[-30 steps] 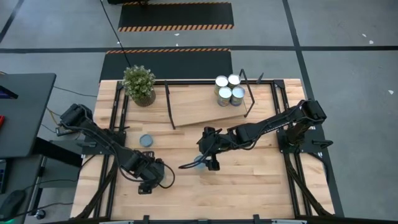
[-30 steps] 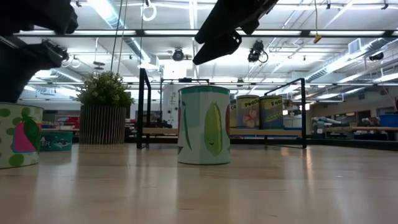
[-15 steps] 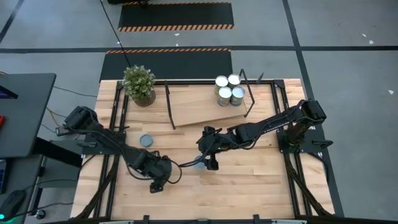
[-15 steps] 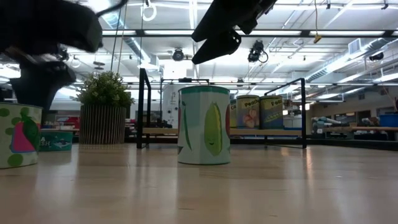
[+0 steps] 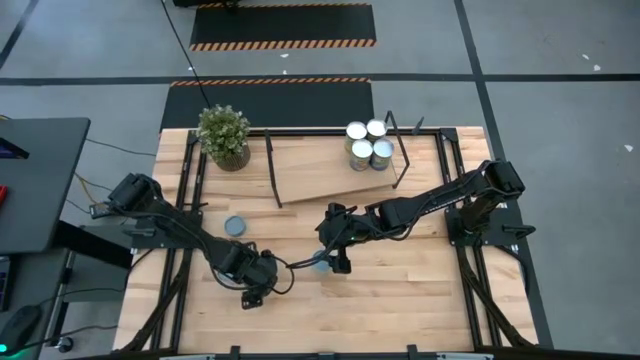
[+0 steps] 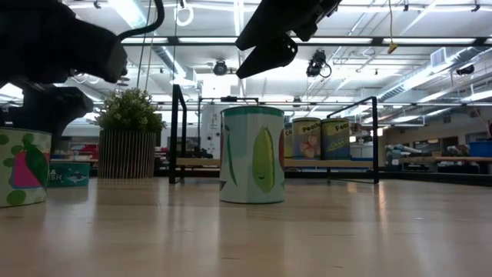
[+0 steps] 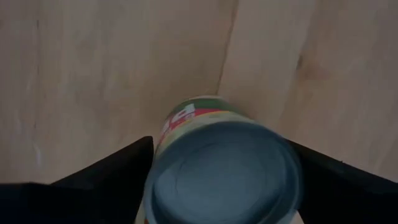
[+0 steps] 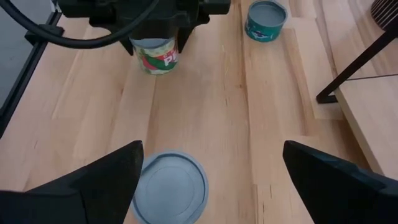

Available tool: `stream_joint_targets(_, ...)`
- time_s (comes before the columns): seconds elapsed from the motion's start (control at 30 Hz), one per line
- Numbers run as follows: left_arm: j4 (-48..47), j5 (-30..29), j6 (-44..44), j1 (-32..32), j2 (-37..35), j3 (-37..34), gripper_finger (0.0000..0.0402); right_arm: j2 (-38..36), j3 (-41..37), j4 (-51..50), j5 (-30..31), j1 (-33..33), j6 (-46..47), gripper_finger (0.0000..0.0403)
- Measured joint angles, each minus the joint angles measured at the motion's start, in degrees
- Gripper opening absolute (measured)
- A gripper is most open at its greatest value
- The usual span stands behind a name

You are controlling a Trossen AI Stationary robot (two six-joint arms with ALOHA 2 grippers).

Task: Pick and place cans onto a shelf
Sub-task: Put the canned green peas on the shelf

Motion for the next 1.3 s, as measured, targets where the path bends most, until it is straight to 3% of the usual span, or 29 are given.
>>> stream_joint_targets(0.27,-0.4,0.5,0.5,1.6,0.2,0.5,0.0289,-1.9,0.0,-3.0,0.5,-0.7,-0.1,0.0391)
stream_joint_targets(0.47,-5.1,1.7,4.6,9.2,0.4,6.7,0.029,-9.4,0.0,-10.6,3.7,-3.5,0.1,0.0378)
stream_joint_targets(0.67,-8.6,1.2,18.7,18.7,0.3,14.9,0.029,-15.9,0.1,-15.6,6.9,-7.4,0.6,0.0367)
stream_joint_targets(0.83,-9.0,1.2,28.9,26.9,1.5,20.8,0.029,-17.9,0.1,-17.5,7.0,-9.9,7.0,0.0364)
stream_joint_targets(1.3,-20.0,1.1,58.9,43.9,18.7,49.7,0.0291,-22.9,0.1,-32.1,14.1,-15.2,20.8,0.0358)
